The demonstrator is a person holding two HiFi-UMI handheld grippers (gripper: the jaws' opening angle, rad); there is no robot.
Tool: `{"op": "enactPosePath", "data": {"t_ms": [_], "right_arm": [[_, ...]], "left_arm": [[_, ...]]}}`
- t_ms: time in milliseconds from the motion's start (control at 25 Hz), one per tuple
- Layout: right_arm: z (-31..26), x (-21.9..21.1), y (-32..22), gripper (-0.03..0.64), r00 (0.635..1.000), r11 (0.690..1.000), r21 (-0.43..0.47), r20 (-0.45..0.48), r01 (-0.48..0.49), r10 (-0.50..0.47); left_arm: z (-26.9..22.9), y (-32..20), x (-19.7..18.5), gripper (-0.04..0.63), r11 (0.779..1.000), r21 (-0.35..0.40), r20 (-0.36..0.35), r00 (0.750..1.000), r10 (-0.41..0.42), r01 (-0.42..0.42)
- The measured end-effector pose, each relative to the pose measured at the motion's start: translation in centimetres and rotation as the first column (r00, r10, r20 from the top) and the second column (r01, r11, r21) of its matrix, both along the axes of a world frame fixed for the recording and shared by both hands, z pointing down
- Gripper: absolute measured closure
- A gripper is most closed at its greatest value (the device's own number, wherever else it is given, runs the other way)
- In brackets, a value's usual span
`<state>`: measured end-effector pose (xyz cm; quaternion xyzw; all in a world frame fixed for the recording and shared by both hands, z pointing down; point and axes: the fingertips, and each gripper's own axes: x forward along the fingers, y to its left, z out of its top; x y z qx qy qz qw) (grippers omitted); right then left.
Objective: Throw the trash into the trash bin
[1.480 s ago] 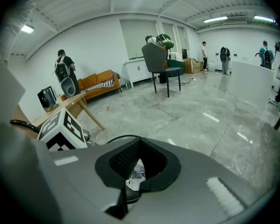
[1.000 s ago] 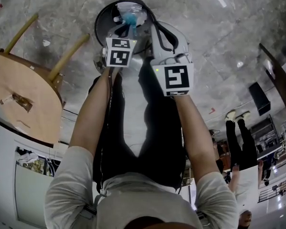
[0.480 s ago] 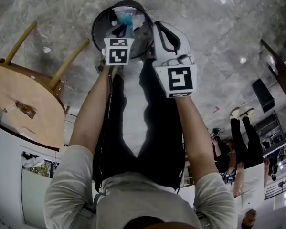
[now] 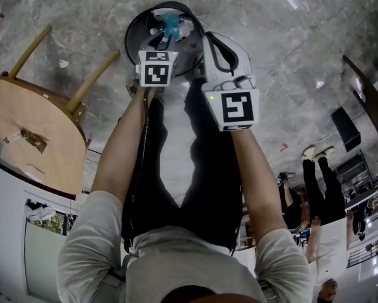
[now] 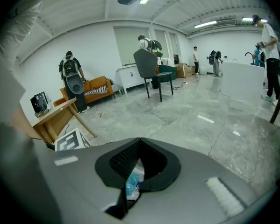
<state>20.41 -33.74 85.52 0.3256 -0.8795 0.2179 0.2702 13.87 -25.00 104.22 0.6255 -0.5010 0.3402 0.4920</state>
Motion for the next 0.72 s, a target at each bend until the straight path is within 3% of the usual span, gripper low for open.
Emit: {"op": "enactPosePath", "data": {"t_ms": [360, 400, 440, 720], "right_arm": [[-5.6, -0.4, 0.4, 0.609, 1.000, 1.000, -0.004, 0.018, 0.009, -0.009], [-6.5, -0.6, 0.5, 0.609, 1.000, 1.000, -0.004, 0.020, 0.014, -0.014], [-7.5, -0.8, 0.6, 0.609, 1.000, 1.000, -0.004, 0.023, 0.020, -0.020], [-15.9, -1.9, 2.2, 0.609, 0.996, 0.996, 0.010, 0.019, 0.090, -0.091]], "left_arm": [[-7.7, -1.1, -0.8, 0.500, 0.997, 0.077, 0.046, 0.999, -0.022, 0.018], [-8.9, -1.2, -0.9, 0.508, 0.996, 0.085, 0.046, 0.999, -0.025, 0.021], [-10.3, -1.2, -1.1, 0.573, 0.995, 0.094, 0.043, 0.999, -0.032, 0.028], [-21.4, -1.2, -1.6, 0.578, 0.980, 0.170, -0.003, 0.994, -0.109, 0.108]]}}
